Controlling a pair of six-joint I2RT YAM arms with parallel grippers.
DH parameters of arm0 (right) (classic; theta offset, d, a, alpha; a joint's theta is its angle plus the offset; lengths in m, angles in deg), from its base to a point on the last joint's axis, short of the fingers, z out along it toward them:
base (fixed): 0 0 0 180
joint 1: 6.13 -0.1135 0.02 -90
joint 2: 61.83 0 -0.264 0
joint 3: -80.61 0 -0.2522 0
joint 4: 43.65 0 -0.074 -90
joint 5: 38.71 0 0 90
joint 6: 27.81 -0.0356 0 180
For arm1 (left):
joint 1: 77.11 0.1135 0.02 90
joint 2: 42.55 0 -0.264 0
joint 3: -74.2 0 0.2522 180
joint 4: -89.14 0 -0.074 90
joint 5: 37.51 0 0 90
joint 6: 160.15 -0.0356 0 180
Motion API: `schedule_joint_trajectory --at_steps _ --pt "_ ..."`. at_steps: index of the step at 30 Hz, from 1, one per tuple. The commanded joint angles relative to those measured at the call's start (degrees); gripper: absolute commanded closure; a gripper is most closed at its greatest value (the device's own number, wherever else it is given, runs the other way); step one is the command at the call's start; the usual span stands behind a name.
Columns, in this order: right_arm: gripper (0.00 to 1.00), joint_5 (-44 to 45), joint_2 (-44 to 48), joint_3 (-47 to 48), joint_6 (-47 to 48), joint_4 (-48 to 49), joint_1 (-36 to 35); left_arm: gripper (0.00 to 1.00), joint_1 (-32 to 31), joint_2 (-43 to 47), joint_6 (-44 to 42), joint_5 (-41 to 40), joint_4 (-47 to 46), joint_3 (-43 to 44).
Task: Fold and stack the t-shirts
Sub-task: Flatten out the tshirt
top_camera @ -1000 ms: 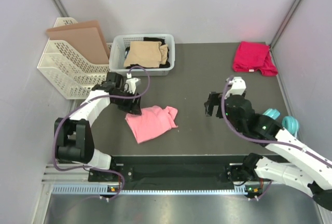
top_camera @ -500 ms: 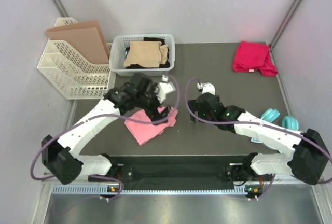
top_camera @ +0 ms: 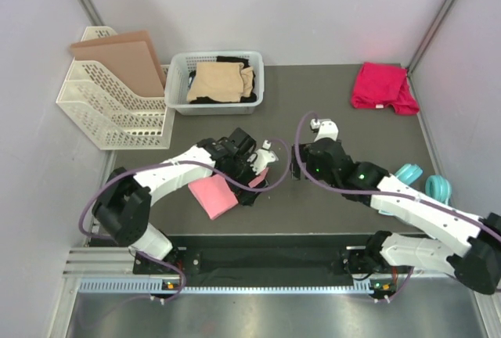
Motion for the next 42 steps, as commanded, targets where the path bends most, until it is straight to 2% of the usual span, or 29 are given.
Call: schedule_joint_trajectory --at_steps 1,4,8,9,11,12,15,16,17,19,21,22,23,24,26,32,42 --pt "0.09 2.8 6.8 0.6 -1.3 0.8 -0.6 0.07 -0.1 -3.4 1.4 -3.0 -4.2 2.8" --pt "0.09 3.4 10.2 -0.3 -1.7 0.2 -0.5 0.09 0.0 -6.0 1.3 -5.0 -5.9 2.8" --pt "0.09 3.7 12.9 -1.0 -1.7 -0.5 -0.5 0.23 1.3 -8.5 1.5 -5.0 -6.2 4.5" --pt "0.09 4.0 13.5 -1.0 -1.8 -0.5 -0.5 0.33 1.5 -8.6 1.5 -5.1 -6.1 4.8" --pt "0.09 4.3 13.9 -1.2 -1.8 -0.7 -0.5 0.46 2.2 -8.7 1.4 -5.5 -6.1 5.5" --pt "0.09 4.3 14.2 -1.3 -1.7 -0.7 -0.5 0.61 2.5 -8.7 1.2 -6.0 -6.0 5.7" --pt "0.09 4.4 14.3 -1.3 -1.7 -0.7 -0.5 0.83 4.1 -8.5 0.8 -7.1 -6.0 6.6" --pt "0.09 4.4 14.4 -1.4 -1.7 -0.6 -0.5 0.95 5.1 -8.5 0.8 -7.3 -6.1 6.7" --pt "0.09 4.5 14.4 -1.6 -1.7 -0.5 -0.5 1.00 5.6 -8.3 1.0 -7.6 -6.0 7.2" --pt "0.09 4.4 14.8 -1.8 -1.7 -0.5 -0.5 0.99 7.1 -8.4 1.0 -7.5 -5.3 7.8" --pt "0.09 4.3 15.0 -2.0 -1.7 -0.5 -0.5 0.91 7.2 -7.5 0.9 -8.2 -4.7 7.9" --pt "0.09 4.4 15.2 -2.2 -1.7 -0.5 -0.5 0.68 7.0 -6.3 0.7 -6.9 -4.2 7.9" --pt "0.09 4.5 15.3 -2.3 -1.8 -0.7 -0.5 0.55 6.6 -5.4 0.7 -6.7 -3.7 7.7" --pt "0.08 4.5 15.7 -2.5 -1.8 -0.6 -0.5 0.45 6.0 -4.5 0.6 -7.0 -3.5 7.3" --pt "0.07 4.5 15.9 -3.1 -1.9 -0.5 -0.6 0.31 3.5 -1.5 0.1 -9.7 -4.0 5.1" --pt "0.07 4.3 15.7 -3.4 -2.3 0.2 -0.5 0.28 -1.4 0.3 0.9 -12.1 -4.1 1.6" --pt "0.07 4.5 16.6 -3.0 -2.5 -0.8 -0.5 0.30 -2.1 -5.7 -0.1 -16.7 -9.3 -1.1"
